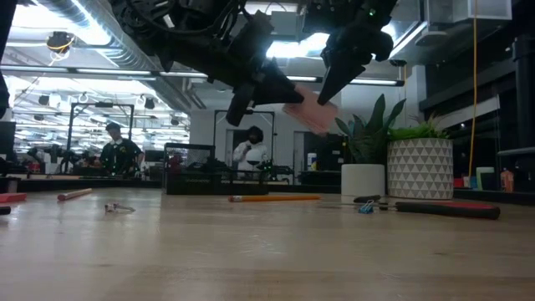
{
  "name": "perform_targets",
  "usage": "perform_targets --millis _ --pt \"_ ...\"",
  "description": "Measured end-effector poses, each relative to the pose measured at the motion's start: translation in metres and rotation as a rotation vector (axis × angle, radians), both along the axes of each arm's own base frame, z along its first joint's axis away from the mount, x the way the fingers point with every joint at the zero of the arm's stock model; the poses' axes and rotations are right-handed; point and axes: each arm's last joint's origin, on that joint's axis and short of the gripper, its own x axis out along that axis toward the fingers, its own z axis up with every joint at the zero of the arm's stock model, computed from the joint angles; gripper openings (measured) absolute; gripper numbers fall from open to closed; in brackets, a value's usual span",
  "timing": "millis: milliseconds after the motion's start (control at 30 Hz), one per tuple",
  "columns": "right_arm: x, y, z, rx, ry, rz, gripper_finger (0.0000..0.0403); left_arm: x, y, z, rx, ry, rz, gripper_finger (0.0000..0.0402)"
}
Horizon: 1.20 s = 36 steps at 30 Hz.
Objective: Pick and place office supplies into organizer
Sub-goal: Put the sticky note into the desk organizer
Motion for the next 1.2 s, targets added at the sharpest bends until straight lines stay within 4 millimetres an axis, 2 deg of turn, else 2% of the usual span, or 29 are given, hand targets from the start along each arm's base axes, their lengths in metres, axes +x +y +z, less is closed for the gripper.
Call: perform_targets --millis 67,433,567,900,1033,1200 --pt "-0.0001 -0.0001 -0.0001 0.001 0.001 0.0 0.0 0.0001 0.0 -0.0003 0.004 0.002 -0.001 0.0009" --pt "0.0004 -0.0007 0.0003 0.001 -0.01 -0.021 0.0007 -0.0003 0.0005 -0.0001 0.047 0.014 0.05 0.0005" --pt "0.0011 -0.0017 0.0012 -0.021 -0.034 -0.076 0.0031 -0.001 0.0007 0.0012 0.056 0.015 0.061 0.0004" --pt "0.0013 -0.0016 0.0016 -0.039 -0.038 -0.081 0.0129 -0.0024 0.0023 0.0002 0.115 0.042 0.154 0.0004" --pt "0.0012 -0.0016 0.0017 -0.052 -0.03 -0.06 0.0147 -0.0025 0.0026 0.0001 0.123 0.046 0.158 0.0004" --pt "-0.0033 -0.0017 0.0097 -0.067 -0.046 -0.037 0.0151 -0.003 0.0032 0.0005 0.161 0.058 0.172 0.0004"
